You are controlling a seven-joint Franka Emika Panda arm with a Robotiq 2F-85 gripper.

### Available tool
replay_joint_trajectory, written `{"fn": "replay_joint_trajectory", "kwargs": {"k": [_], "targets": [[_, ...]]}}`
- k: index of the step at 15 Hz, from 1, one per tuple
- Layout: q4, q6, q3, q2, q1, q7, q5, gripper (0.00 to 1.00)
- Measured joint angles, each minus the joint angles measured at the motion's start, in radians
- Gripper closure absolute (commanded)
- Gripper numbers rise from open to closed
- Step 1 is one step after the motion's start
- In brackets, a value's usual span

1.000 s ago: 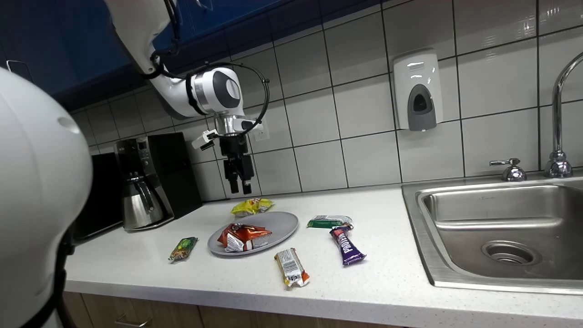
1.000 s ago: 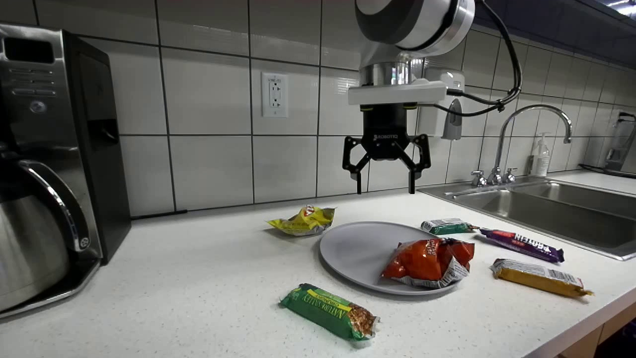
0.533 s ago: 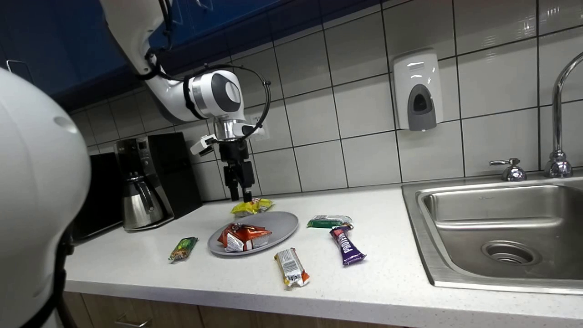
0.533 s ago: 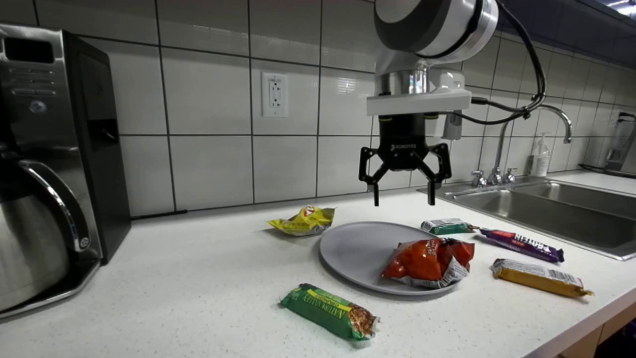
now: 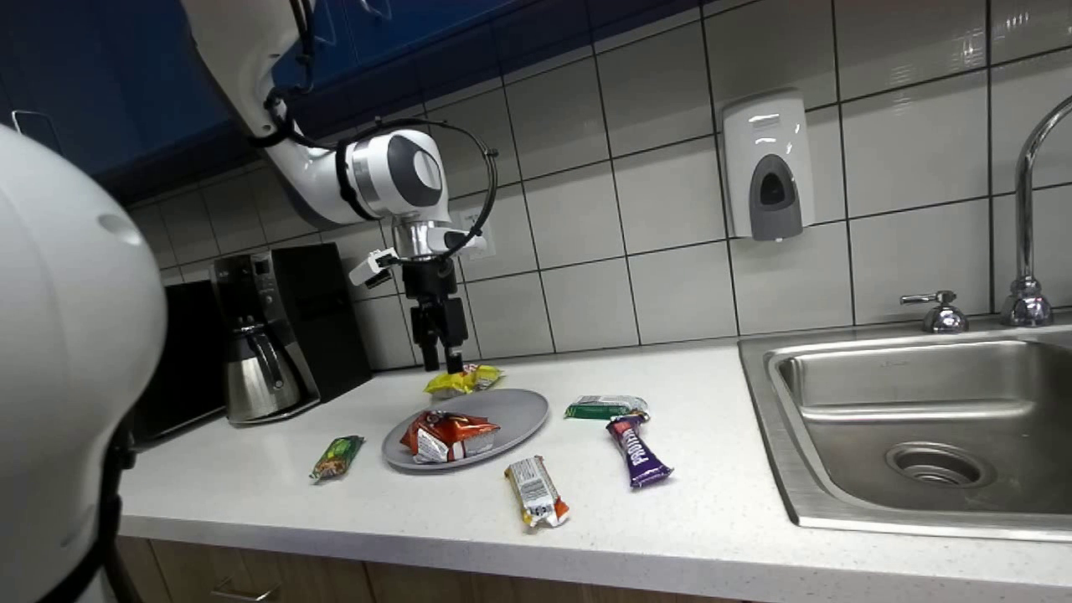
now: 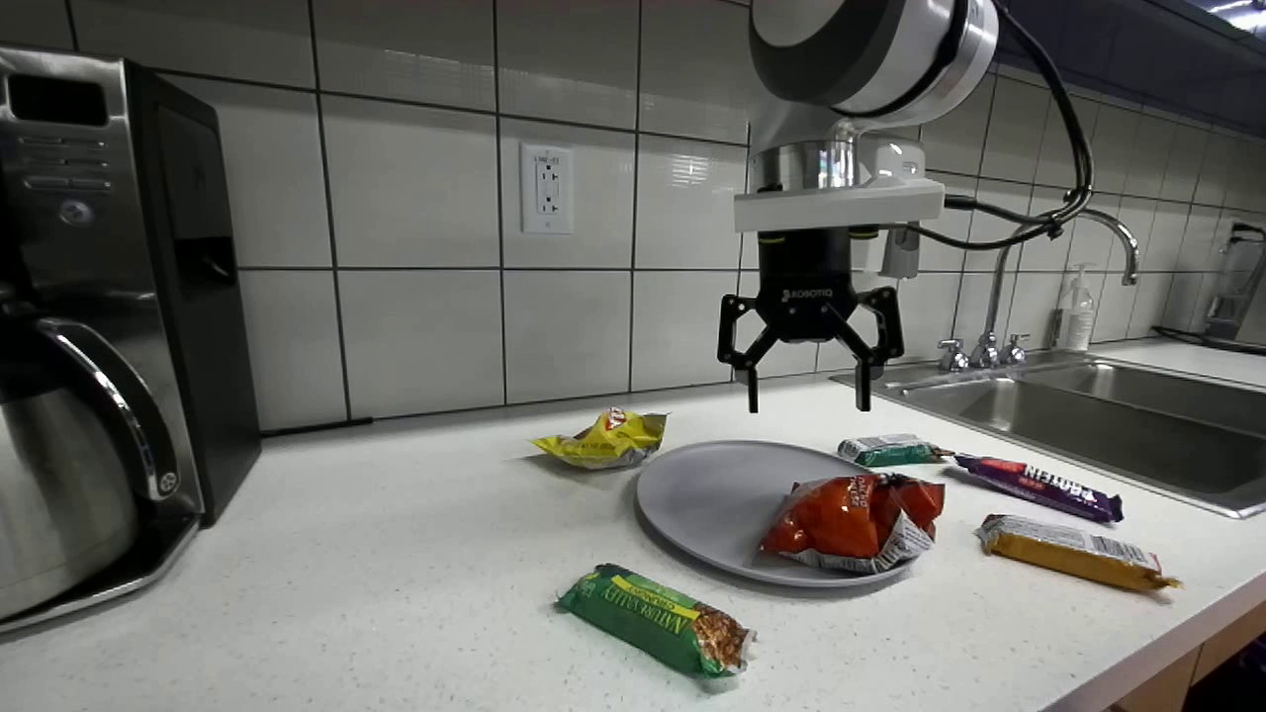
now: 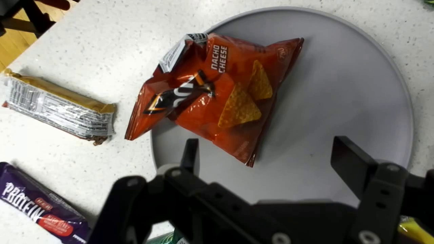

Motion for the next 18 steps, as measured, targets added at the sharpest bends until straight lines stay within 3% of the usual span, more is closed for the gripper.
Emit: {"fn": "replay_joint_trajectory", "kwargs": {"k": [18], "targets": [[-0.001,0.003,0.016,-0.001,0.001,0.039,-0.008,0.00]]}}
